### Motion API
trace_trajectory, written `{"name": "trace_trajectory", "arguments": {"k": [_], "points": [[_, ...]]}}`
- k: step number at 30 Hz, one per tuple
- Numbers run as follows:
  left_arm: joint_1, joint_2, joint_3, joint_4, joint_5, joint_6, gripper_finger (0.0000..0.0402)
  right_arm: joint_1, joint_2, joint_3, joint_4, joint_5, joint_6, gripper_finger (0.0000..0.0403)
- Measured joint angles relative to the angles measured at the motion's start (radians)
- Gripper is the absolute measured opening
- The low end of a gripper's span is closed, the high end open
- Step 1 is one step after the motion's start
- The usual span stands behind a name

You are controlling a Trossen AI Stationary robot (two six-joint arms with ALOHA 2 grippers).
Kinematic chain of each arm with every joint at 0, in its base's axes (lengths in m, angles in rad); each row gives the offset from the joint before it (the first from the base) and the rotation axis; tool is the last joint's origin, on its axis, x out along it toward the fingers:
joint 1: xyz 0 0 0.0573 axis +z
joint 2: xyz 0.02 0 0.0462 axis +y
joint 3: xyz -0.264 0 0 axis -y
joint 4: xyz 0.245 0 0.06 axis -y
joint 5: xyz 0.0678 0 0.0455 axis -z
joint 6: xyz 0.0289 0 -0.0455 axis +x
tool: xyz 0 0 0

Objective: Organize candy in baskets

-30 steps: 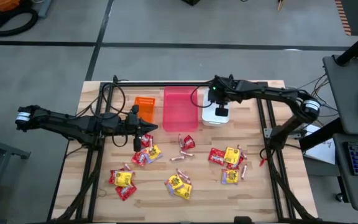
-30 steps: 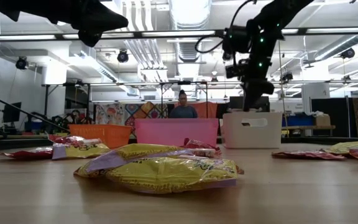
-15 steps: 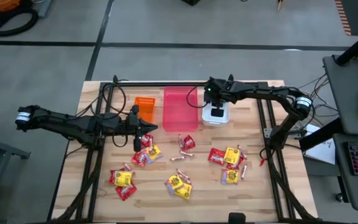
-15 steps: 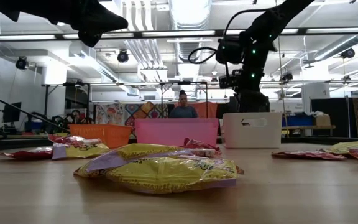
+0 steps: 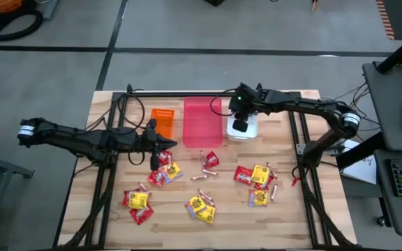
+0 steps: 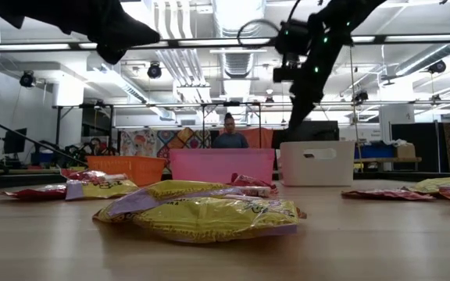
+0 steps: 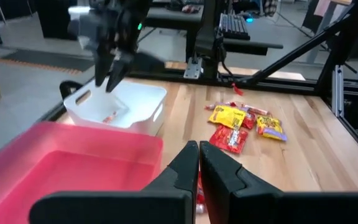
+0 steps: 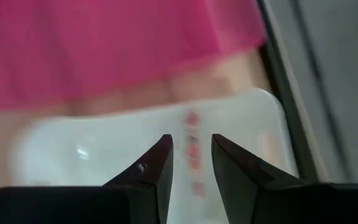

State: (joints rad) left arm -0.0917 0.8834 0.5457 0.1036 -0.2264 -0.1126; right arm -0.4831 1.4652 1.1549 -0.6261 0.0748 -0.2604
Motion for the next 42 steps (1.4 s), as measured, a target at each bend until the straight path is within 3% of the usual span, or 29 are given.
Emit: {"name": "trace_trajectory", "arguments": {"k": [6, 14, 20, 25, 30, 35, 42], "points": [[0.000, 0.039, 0.000, -0.003, 0.006, -0.035, 0.0000, 0.091, -0.073, 0.001, 0.002, -0.149, 0.194, 0.0104], [0.000, 0.098, 0.000, -0.014, 0.015, -0.087, 0.0000, 0.288, -0.117, 0.001, 0.001, -0.208, 0.332, 0.0105], [0.000, 0.124, 0.000, -0.095, 0.174, -0.126, 0.0002, 0.421, -0.112, 0.000, -0.012, -0.207, 0.395, 0.0105], [-0.029, 0.158, 0.000, -0.233, 0.263, -0.164, 0.0031, 0.490, -0.109, 0.000, -0.010, -0.206, 0.434, 0.0105], [-0.102, 0.204, 0.000, -0.349, 0.327, -0.228, 0.0085, 0.528, -0.109, -0.001, -0.005, -0.198, 0.447, 0.0105], [-0.193, 0.257, 0.000, -0.401, 0.314, -0.330, 0.0146, 0.555, -0.109, -0.001, -0.005, -0.125, 0.443, 0.0105], [-0.233, 0.362, 0.000, -0.442, 0.111, -0.453, 0.0178, 0.575, -0.109, -0.001, -0.005, -0.014, 0.425, 0.0105]]}}
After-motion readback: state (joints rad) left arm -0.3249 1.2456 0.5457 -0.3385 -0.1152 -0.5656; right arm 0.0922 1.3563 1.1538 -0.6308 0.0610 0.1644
